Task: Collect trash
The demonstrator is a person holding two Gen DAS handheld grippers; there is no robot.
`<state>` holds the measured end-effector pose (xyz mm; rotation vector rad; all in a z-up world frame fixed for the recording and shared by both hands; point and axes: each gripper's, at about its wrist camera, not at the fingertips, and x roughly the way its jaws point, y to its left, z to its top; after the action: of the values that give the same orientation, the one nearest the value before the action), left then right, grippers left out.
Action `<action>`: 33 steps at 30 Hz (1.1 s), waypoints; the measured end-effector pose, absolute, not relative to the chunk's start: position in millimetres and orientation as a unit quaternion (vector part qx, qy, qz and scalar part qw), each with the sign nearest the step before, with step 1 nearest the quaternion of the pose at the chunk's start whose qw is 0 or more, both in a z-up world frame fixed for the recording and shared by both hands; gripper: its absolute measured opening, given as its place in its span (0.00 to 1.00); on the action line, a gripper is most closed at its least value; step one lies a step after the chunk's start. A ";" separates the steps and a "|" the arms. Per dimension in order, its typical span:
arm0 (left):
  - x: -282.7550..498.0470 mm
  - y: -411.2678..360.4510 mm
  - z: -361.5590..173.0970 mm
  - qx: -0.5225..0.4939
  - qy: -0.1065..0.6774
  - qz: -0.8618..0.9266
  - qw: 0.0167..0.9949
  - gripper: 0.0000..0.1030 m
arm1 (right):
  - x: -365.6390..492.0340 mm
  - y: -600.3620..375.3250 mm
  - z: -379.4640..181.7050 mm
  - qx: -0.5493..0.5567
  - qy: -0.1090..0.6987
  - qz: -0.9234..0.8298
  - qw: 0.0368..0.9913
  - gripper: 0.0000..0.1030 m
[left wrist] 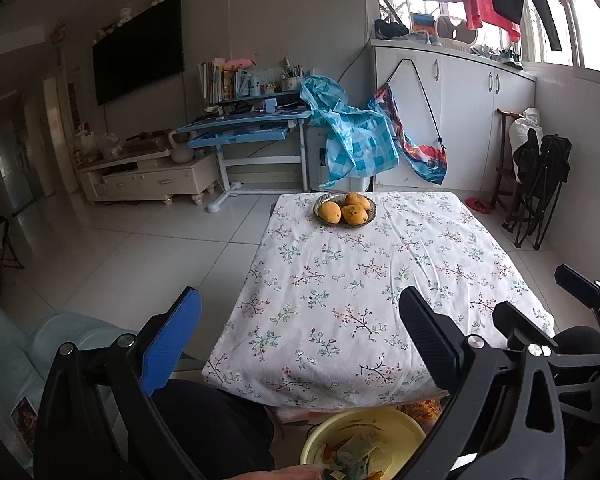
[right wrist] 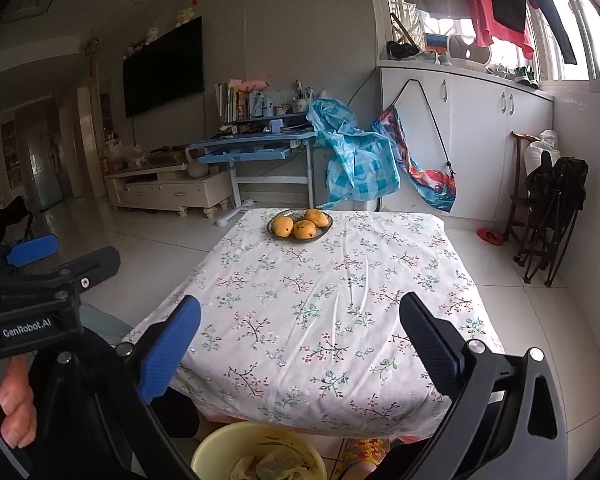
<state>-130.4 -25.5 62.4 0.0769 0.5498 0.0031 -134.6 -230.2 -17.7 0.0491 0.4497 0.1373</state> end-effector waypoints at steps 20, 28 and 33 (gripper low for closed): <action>-131.2 -19.2 69.3 0.023 0.272 0.005 0.962 0.93 | -135.1 -221.3 -13.9 0.020 0.224 0.074 0.972 0.93; -129.5 -16.2 68.6 0.021 0.271 0.009 0.962 0.93 | -135.0 -217.0 -13.8 0.019 0.224 0.078 0.971 0.93; -127.8 -13.4 68.4 0.016 0.272 0.014 0.962 0.93 | -133.5 -216.9 -13.1 0.019 0.222 0.080 0.972 0.92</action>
<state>-127.8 -13.4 68.4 0.0322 0.5501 0.0274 -133.5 -216.9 -13.1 0.0374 0.4491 0.1609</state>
